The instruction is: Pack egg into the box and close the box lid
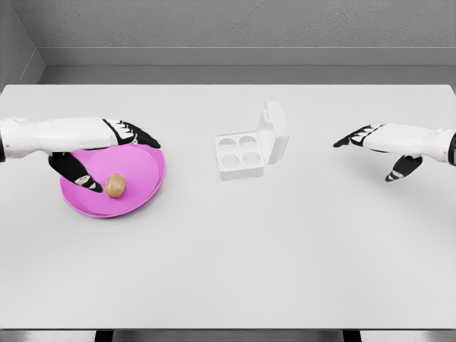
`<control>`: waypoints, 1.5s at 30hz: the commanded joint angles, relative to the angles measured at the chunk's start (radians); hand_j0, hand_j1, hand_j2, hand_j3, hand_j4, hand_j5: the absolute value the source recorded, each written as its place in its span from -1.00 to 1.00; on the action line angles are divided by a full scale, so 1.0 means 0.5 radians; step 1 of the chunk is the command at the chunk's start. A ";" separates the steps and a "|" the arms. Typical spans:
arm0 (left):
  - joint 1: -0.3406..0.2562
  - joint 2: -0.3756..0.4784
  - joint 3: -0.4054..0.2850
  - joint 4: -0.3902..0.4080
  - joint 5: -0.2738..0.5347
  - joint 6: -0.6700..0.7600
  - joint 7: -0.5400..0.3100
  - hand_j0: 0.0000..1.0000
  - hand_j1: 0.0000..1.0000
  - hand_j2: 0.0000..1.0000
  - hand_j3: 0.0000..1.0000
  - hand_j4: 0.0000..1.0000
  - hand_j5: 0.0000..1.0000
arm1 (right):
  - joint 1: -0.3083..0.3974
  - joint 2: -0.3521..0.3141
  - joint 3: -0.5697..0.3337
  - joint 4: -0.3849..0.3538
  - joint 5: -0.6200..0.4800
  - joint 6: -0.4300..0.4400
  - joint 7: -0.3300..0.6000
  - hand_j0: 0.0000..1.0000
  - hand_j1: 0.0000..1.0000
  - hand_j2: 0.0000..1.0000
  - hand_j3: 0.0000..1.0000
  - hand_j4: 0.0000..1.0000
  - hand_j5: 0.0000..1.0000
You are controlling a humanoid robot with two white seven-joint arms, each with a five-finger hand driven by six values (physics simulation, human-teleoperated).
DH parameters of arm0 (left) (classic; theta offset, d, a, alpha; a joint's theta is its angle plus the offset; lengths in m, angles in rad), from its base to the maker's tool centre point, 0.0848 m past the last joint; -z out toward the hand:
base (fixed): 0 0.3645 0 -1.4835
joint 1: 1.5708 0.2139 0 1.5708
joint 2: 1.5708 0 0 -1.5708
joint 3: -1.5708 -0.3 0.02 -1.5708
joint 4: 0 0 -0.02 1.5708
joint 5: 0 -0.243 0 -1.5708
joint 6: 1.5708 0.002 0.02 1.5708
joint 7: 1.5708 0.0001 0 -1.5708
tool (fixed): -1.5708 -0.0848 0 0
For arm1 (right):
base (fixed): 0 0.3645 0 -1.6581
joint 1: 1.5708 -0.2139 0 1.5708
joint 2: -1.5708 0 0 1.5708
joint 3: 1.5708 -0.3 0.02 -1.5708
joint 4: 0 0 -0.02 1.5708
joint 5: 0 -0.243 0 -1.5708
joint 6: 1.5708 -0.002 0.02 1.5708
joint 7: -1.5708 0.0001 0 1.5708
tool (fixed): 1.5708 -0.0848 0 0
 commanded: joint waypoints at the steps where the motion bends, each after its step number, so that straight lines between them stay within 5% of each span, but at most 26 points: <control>1: 0.000 -0.002 -0.055 0.067 -0.032 0.068 -0.003 1.00 1.00 1.00 1.00 1.00 1.00 | 0.000 0.003 0.017 0.000 -0.007 0.004 -0.001 1.00 1.00 1.00 1.00 1.00 1.00; 5: 0.009 0.011 -0.055 0.036 -0.035 0.062 -0.040 1.00 1.00 1.00 1.00 1.00 1.00 | 0.000 0.000 0.023 0.000 -0.007 -0.036 -0.001 1.00 1.00 1.00 1.00 1.00 1.00; 8: 0.015 -0.057 -0.055 0.054 -0.280 0.068 -0.062 1.00 1.00 1.00 1.00 1.00 1.00 | -0.031 -0.009 0.091 0.046 -0.020 -0.012 -0.001 1.00 1.00 1.00 1.00 1.00 1.00; 15: 0.015 -0.143 -0.049 0.122 -0.547 0.065 -0.062 1.00 1.00 1.00 1.00 1.00 1.00 | -0.098 0.006 0.088 0.123 -0.007 -0.036 -0.001 1.00 1.00 1.00 1.00 1.00 1.00; 28: 0.068 -0.324 -0.034 0.462 -0.553 0.050 -0.052 1.00 1.00 1.00 1.00 1.00 1.00 | -0.141 0.144 0.118 0.113 -0.007 -0.033 -0.001 1.00 1.00 1.00 1.00 1.00 1.00; 39: 0.126 -0.302 -0.028 0.456 -0.553 0.050 -0.049 1.00 1.00 1.00 1.00 1.00 1.00 | -0.163 0.245 0.128 0.202 -0.007 -0.027 -0.001 1.00 1.00 1.00 1.00 1.00 1.00; 45: 0.126 -0.308 -0.025 0.459 -0.664 0.050 -0.046 1.00 1.00 1.00 1.00 1.00 1.00 | -0.319 0.347 0.281 0.411 -0.007 -0.030 -0.001 1.00 1.00 1.00 1.00 1.00 1.00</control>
